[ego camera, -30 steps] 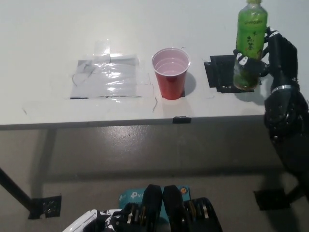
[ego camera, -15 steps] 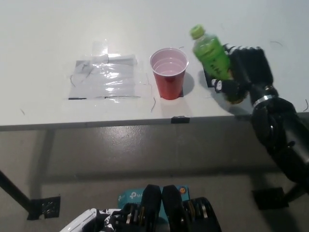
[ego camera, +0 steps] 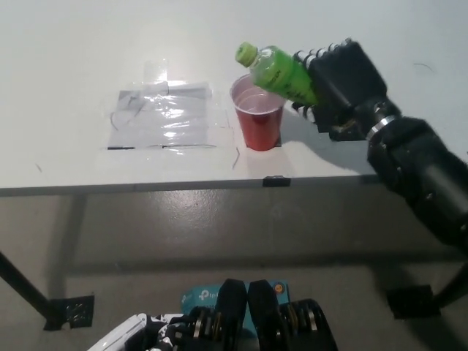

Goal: The robot uses its right hand to pick up a bottle kept in the middle of the desk and tilt it into a cup kept next to it to pour water out

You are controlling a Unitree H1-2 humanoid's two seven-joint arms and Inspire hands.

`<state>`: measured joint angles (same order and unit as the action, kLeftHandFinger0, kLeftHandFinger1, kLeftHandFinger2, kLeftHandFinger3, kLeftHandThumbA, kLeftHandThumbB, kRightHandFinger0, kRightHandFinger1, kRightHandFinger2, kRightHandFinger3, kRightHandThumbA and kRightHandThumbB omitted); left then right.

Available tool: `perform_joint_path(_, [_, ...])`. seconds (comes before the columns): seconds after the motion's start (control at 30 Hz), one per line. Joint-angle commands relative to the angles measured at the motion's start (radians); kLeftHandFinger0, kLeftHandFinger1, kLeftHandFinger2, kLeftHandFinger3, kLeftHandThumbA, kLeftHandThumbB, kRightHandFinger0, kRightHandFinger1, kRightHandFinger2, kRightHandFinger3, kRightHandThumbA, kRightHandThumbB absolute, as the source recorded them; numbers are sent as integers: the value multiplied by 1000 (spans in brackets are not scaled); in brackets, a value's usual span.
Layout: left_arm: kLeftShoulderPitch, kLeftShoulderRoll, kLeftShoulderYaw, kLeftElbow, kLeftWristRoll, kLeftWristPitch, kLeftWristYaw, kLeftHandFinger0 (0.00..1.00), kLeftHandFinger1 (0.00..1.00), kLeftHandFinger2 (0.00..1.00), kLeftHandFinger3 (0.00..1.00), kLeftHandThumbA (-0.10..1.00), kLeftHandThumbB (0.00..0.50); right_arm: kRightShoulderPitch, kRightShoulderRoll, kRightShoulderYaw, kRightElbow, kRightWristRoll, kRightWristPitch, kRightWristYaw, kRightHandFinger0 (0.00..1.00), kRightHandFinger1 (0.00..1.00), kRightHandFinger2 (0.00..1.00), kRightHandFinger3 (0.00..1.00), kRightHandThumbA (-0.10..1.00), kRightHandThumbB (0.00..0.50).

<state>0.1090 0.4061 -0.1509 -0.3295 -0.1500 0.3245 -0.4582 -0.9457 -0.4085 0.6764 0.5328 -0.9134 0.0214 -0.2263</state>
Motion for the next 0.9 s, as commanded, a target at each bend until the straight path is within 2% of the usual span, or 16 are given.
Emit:
perform_joint_path(0.0, [-6,30,8,-34,-14,2,-16,875,877,870,1000,1000,424,-95,-78,-23,-28,-77,-64,-25,0,14,275,364,-64,165])
perform_joint_path(0.03, [-9,36,13,-29,-11,-7,-16,875,876,870,1000,1000,435,-103,-90,-26,-37,-89,-53,-2,0,9,269,395,-30,134])
perform_joint_path(0.07, [-9,37,12,-30,-10,-8,-18,874,877,872,1000,1000,433,-104,-103,-22,-49,-110,-38,20,0,20,282,433,130,45])
perform_joint_path(0.13, [-9,37,12,-30,-10,-8,-19,874,877,873,1000,1000,433,-103,-104,-26,-51,-117,-38,24,0,20,280,435,145,38])
perform_joint_path(0.17, [-9,37,11,-37,-8,3,-17,877,875,868,1000,1000,453,-102,-125,-33,-47,-119,-69,-21,0,0,217,399,237,22])
perform_joint_path(0.2, [-10,37,10,-36,-8,2,-17,877,874,866,1000,1000,453,-102,-129,-36,-46,-121,-76,-22,0,0,184,384,223,22])
perform_joint_path(0.23, [-8,37,14,-42,-9,7,-13,880,874,865,1000,1000,452,-110,-134,-37,-36,-123,-106,-56,0,0,139,393,44,108])
perform_joint_path(0.3, [-9,38,14,-44,-11,13,-14,891,880,870,1000,1000,464,-113,-136,-39,-25,-131,-127,-88,0,0,128,402,4,135])
perform_joint_path(0.43, [-11,39,11,-41,-10,9,-16,893,883,873,1000,1000,464,-121,-130,-39,-22,-148,-144,-83,0,0,113,398,31,136])
perform_joint_path(0.5, [-12,37,12,-38,-14,2,-17,891,880,872,1000,1000,452,-122,-127,-41,-26,-156,-151,-79,0,0,119,398,127,72])
perform_joint_path(0.6, [-15,35,12,-34,-14,-4,-18,889,880,870,1000,1000,457,-126,-122,-43,-26,-163,-169,-78,0,0,127,452,94,87])
perform_joint_path(0.67, [-16,38,10,-42,-13,9,-18,887,881,873,1000,1000,463,-132,-116,-36,-17,-180,-176,-85,0,0,124,430,79,69])
perform_joint_path(0.7, [-15,37,11,-46,-13,12,-16,888,882,874,1000,1000,453,-138,-115,-32,-11,-185,-187,-88,0,0,131,422,18,73])
perform_joint_path(0.8, [-18,35,13,-40,-16,8,-16,892,886,880,1000,1000,460,-155,-117,-27,-7,-214,-196,-83,0,0,136,398,-58,97])
perform_joint_path(0.83, [-18,36,13,-45,-17,18,-15,899,894,888,1000,1000,462,-161,-122,-23,2,-232,-204,-116,0,0,132,363,-98,151])
perform_joint_path(0.87, [-17,35,13,-47,-17,20,-14,901,896,889,1000,1000,464,-166,-124,-23,5,-233,-212,-115,0,0,130,368,-100,157])
